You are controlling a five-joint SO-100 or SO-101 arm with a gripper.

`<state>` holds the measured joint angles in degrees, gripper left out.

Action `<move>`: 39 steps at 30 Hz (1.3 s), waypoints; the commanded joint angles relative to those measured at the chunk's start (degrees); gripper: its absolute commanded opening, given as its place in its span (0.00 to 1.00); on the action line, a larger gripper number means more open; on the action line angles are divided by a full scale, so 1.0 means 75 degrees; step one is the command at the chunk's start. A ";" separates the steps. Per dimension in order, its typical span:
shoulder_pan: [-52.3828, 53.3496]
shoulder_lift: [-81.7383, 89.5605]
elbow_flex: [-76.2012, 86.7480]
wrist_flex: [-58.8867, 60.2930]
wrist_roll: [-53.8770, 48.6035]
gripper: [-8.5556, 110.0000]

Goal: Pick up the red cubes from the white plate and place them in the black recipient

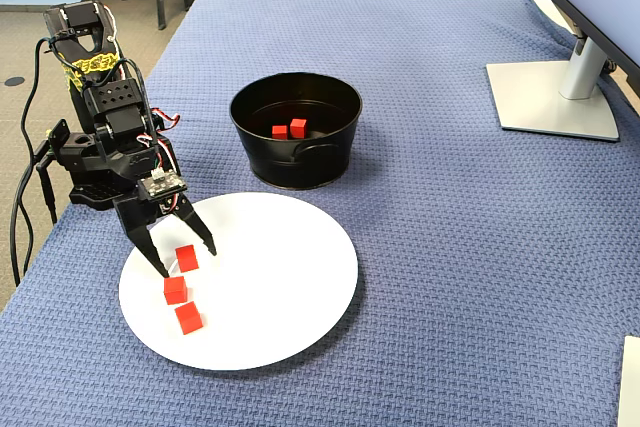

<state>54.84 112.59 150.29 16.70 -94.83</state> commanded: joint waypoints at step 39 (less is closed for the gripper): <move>-0.3422 0.0141 -0.7828 0.6703 0.6539 0.07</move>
<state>37.97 114.26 103.80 60.03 -58.10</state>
